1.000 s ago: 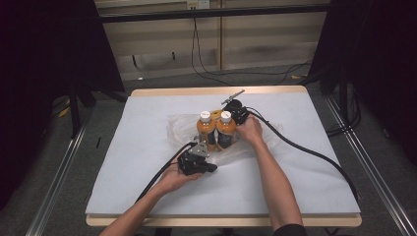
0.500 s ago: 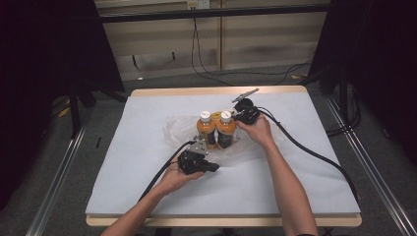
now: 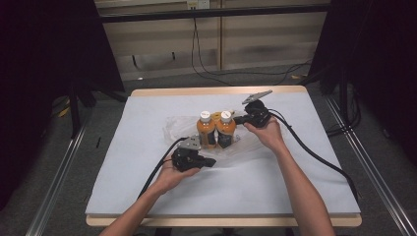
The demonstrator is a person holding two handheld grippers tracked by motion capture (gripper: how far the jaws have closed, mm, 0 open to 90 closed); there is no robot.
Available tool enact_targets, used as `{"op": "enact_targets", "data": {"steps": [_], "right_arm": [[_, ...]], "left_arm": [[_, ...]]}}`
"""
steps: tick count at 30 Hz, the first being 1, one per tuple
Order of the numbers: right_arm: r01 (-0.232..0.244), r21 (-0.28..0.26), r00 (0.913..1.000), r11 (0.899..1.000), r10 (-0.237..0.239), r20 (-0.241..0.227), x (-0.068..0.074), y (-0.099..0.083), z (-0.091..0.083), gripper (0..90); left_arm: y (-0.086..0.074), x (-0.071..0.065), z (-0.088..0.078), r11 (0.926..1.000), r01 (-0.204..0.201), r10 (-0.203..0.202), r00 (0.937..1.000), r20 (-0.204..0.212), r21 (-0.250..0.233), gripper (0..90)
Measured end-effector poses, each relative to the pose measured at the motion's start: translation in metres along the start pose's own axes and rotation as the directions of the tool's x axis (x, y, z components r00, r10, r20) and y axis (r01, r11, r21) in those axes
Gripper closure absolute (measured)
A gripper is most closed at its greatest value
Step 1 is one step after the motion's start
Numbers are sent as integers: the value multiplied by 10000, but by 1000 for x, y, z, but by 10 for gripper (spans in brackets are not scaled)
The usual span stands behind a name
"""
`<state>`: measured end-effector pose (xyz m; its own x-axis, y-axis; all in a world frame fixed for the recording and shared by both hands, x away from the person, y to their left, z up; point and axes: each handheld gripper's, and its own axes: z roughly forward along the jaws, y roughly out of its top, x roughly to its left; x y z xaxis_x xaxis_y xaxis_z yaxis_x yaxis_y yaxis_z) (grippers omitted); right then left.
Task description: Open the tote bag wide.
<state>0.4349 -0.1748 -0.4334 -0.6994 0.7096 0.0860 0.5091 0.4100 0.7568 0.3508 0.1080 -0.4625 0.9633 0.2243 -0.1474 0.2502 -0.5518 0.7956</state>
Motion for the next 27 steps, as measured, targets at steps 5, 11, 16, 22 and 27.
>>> {"op": "enact_targets", "data": {"steps": [5,11,16,22,27], "right_arm": [[27,-334,10000,9994,-26,33,0,-9,-16,900],[85,-666,9999,9977,-76,149,3,-19,-36,900],[185,-1038,9994,9944,-152,325,9,-33,-59,900],[37,-1656,9989,9862,41,465,13,-47,-86,835],[36,-1918,9988,9814,60,496,23,-55,-106,695]], "left_arm": [[1,-3,-6,9994,86,-92,9998,-154,-345,873],[2,-3,-16,9980,93,-115,9993,-343,-620,872],[-3,-4,-31,9961,40,-137,9940,-1081,-887,798],[-9,-4,-46,9922,123,-306,9886,-1473,-1241,710],[-15,-4,-56,9910,154,-406,9812,-1887,-1328,592]]}}
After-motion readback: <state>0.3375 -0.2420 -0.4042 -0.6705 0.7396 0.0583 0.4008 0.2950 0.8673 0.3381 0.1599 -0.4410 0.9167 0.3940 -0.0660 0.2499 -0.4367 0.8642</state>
